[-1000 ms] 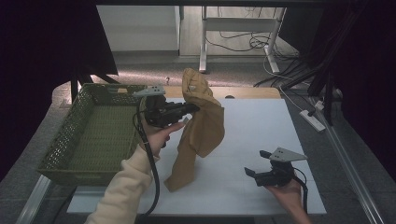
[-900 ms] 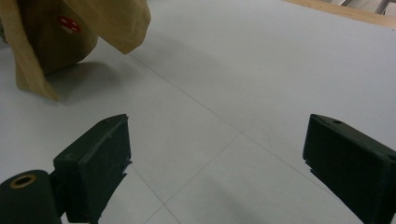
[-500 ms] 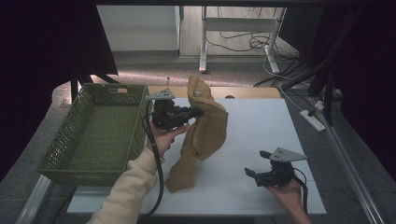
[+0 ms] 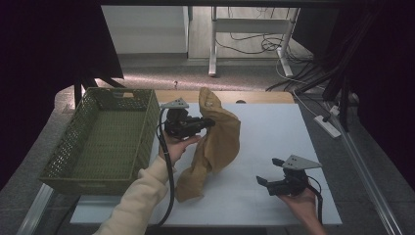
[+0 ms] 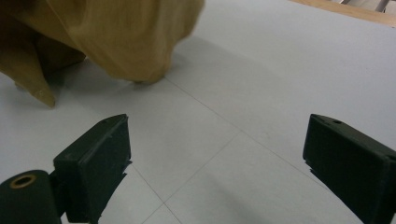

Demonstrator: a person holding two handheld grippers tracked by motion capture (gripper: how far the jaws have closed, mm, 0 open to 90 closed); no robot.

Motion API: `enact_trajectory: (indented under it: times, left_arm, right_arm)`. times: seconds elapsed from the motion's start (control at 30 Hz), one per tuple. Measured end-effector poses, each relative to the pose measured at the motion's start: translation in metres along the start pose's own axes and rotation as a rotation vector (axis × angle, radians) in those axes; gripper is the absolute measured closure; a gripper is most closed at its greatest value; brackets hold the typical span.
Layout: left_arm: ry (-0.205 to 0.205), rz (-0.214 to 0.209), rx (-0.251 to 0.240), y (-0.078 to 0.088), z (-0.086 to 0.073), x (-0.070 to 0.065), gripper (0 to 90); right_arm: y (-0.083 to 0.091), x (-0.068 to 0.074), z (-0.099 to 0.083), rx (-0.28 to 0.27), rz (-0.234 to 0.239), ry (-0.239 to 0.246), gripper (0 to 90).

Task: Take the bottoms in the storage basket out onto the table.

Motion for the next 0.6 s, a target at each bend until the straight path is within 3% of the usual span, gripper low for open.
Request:
enact_trajectory:
  times: [0.6]
  left_arm:
    - [0.021,0.012,0.135,-0.046,-0.039,0.009,81.6]
  right_arm:
    - [0.000,-0.001,-0.001,0.001,0.001,-0.003,7.8]
Point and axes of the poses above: each handheld gripper's, and its own axes: y roughly backward along the jaws, z roughly out of its top, x roughly to its left, the point moved 7 cm from there along -y, roughly forward along the jaws, and after that the axes turned 6 degrees about z, right-handed, at the moved point
